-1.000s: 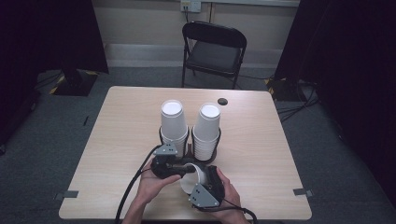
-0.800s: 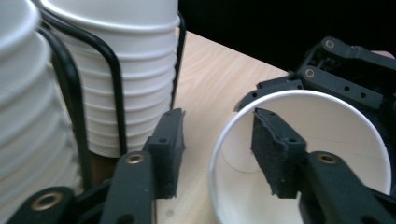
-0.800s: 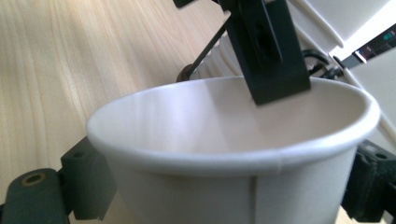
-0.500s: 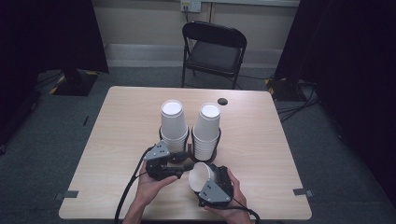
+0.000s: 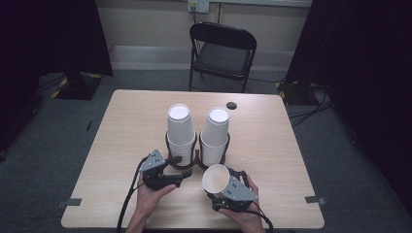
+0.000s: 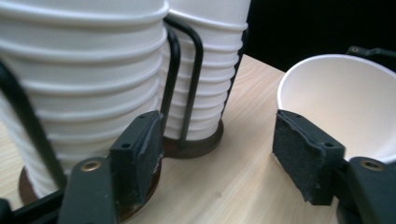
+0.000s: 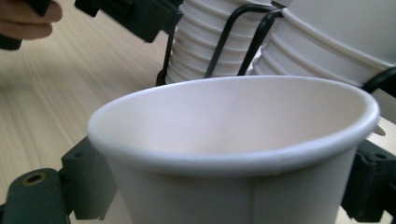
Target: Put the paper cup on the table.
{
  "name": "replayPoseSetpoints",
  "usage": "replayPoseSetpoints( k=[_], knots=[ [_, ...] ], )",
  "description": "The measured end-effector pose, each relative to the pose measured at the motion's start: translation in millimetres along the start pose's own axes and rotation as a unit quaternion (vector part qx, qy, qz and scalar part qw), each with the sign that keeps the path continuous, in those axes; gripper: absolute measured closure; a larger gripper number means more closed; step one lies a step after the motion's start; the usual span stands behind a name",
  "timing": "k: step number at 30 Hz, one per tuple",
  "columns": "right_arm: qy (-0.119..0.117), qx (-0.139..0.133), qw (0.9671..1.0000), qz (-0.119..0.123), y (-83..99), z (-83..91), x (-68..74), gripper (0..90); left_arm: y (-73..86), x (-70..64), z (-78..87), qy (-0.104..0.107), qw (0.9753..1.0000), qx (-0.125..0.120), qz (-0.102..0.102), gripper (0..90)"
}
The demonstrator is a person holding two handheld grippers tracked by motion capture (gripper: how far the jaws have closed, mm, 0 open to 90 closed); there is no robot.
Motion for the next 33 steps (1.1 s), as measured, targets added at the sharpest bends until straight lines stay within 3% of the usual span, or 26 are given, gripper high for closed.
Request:
replayPoseSetpoints(
  k=[5, 7, 11, 16, 21, 25, 33],
  knots=[
    [0.012, -0.009, 0.9996, -0.022, 0.8, 2.8, -8.5, 10.9, 8.2, 2.0, 4.6, -0.026, 0.9995, -0.005, -0.015, 29.2],
    [0.017, -0.011, 0.9993, -0.03, 1.4, 3.2, -12.3, 10.9, 10.6, 1.4, 6.5, -0.023, 0.9996, -0.009, -0.012, 26.0],
    [0.024, -0.011, 0.9988, -0.04, 3.9, 3.3, -20.2, 10.7, 15.0, 9.7, 10.5, -0.048, 0.9985, -0.009, -0.023, 23.8],
    [0.038, -0.017, 0.9978, -0.052, 4.5, 3.8, -32.2, 10.6, 25.8, 15.4, 12.9, -0.054, 0.9985, -0.003, -0.012, 19.9],
    [0.06, -0.03, 0.995, -0.074, 1.8, 9.7, -44.5, 10.5, 33.7, 15.1, 14.1, -0.061, 0.9979, 0.002, -0.022, 16.5],
    [0.078, -0.01, 0.9919, -0.1, 8.0, 12.7, -62.2, 10.4, 38.2, 13.1, 17.2, -0.054, 0.9984, -0.004, -0.014, 15.8],
    [0.12, -0.032, 0.9855, -0.116, 4.7, 14.4, -98.8, 10.3, 34.2, 14.5, 21.5, -0.077, 0.9957, -0.028, -0.044, 15.5]
  ],
)
Point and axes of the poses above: each handheld gripper's, and its own axes: z roughly backward along the jaws, y roughly out of its underside, x roughly to its left, the point moved 9 cm from there along -z, roughly forward along the jaws, and after that the axes turned 15 degrees about -x, right-handed, at the moved point
